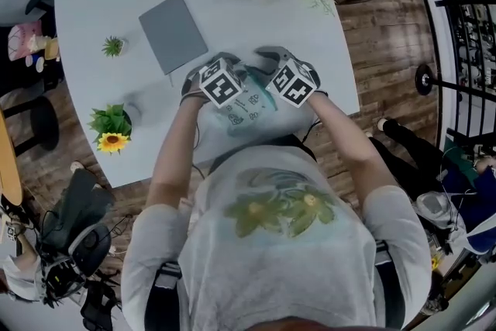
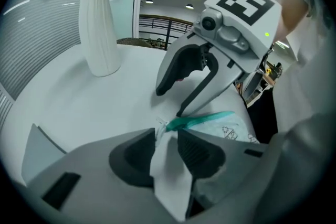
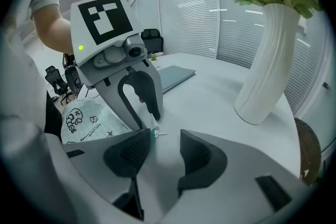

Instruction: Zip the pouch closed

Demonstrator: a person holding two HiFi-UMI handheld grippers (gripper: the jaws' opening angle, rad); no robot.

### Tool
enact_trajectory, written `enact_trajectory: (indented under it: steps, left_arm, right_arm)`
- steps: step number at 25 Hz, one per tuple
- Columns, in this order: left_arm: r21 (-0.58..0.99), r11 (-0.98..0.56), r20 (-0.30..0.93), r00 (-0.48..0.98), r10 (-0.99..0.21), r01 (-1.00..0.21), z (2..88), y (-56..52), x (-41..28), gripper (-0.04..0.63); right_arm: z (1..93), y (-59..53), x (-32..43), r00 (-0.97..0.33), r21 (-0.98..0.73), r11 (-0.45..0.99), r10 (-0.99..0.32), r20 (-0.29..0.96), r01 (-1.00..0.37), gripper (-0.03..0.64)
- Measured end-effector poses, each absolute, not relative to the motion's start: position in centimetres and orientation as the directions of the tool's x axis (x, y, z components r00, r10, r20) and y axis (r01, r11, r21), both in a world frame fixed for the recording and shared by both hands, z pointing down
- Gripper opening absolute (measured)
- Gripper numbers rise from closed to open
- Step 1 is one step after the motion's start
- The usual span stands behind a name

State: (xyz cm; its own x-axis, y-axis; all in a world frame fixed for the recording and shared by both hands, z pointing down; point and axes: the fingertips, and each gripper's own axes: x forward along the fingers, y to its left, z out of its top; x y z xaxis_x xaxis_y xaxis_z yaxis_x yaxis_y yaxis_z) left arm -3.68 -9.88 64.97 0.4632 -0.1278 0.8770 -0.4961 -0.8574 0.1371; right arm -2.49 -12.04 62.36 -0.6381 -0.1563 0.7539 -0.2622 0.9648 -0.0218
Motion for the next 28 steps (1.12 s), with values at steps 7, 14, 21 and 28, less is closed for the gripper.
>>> enact_trajectory:
  steps: [7, 14, 21, 28]
  left_arm:
    - [0.150, -0.863, 0.892, 0.442, -0.093, -0.483, 66.5, -9.8, -3.9, 0.059]
    - [0.139, -0.880, 0.901, 0.426, -0.078, -0.455, 66.8, -10.1, -4.0, 0.025]
    - [0.145, -0.876, 0.896, 0.436, -0.081, -0.459, 66.8, -10.1, -4.0, 0.025]
    - [0.163, -0.856, 0.888, 0.451, -0.090, -0.491, 66.7, -10.2, -4.0, 0.025]
  right_arm:
    - [63.1, -11.9, -2.7, -0.626, -0.010, 0.974, -0.138, 0.768, -0.227, 0.189]
    - [63.8, -12.1, -2.7, -0.607, 0.025, 0.983, -0.131, 0.784, -0.181, 0.187]
    - [64.0, -12.7, -3.0, -0.581, 0.109, 0.990, -0.143, 0.801, -0.094, 0.147]
    - [64.5, -12.0, -4.0, -0.541, 0.197, 0.966, -0.077, 0.837, 0.167, 0.120]
